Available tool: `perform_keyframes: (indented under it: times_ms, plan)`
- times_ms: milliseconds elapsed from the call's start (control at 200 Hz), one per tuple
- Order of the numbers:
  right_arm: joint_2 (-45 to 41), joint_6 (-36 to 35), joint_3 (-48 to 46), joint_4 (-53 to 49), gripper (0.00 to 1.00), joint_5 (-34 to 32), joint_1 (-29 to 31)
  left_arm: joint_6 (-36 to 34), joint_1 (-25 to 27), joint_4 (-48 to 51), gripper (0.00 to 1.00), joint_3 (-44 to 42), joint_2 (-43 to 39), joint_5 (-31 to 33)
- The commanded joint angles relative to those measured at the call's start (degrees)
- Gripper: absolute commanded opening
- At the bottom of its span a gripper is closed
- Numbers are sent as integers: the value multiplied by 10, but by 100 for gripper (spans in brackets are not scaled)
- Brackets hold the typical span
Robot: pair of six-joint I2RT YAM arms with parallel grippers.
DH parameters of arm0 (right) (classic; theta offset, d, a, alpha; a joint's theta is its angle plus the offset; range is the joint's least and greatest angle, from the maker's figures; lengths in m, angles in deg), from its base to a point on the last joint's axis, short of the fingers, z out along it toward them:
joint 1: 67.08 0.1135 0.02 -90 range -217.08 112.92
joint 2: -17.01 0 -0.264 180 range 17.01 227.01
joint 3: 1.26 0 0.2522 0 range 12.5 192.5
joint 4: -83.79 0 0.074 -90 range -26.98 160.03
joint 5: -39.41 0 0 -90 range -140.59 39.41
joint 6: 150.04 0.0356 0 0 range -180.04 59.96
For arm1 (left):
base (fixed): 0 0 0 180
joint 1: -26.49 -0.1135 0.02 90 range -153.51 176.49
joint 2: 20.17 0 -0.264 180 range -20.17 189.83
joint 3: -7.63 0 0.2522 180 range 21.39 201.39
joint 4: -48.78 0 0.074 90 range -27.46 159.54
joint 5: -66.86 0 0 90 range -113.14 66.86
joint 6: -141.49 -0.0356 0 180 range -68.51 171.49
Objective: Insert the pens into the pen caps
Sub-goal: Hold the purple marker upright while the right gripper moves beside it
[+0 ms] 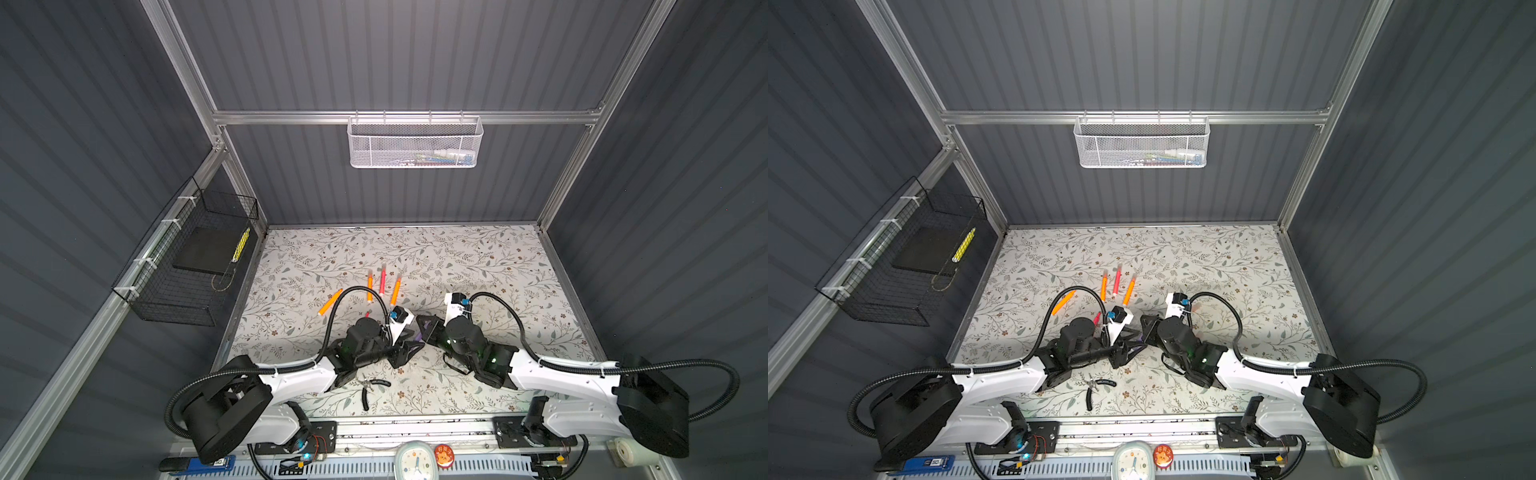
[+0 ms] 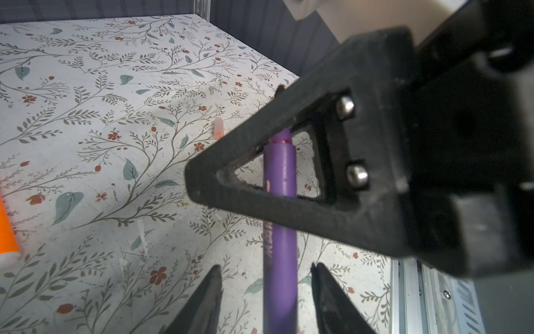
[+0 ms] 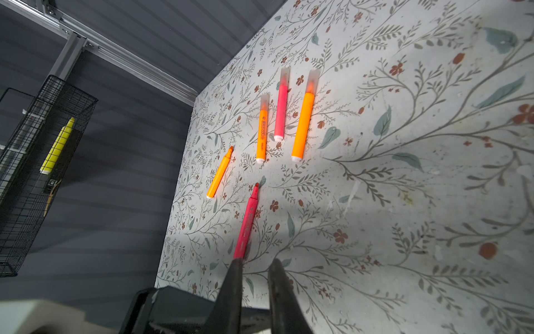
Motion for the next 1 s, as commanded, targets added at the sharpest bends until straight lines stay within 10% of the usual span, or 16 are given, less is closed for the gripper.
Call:
perform_keyframes:
  times_ms: [0, 460, 705, 995]
  plan:
    - [0, -3, 3, 30, 4, 12, 4, -4, 2, -30, 56, 3, 12, -4]
    - [65, 26, 3, 99, 1, 35, 9, 12, 2, -72, 46, 0, 26, 2]
    - [62, 22, -5, 118, 3, 43, 11, 15, 2, -64, 0, 6, 26, 4]
    - [-2, -9, -21, 35, 71, -7, 9, 43, -9, -26, 0, -17, -10, 141]
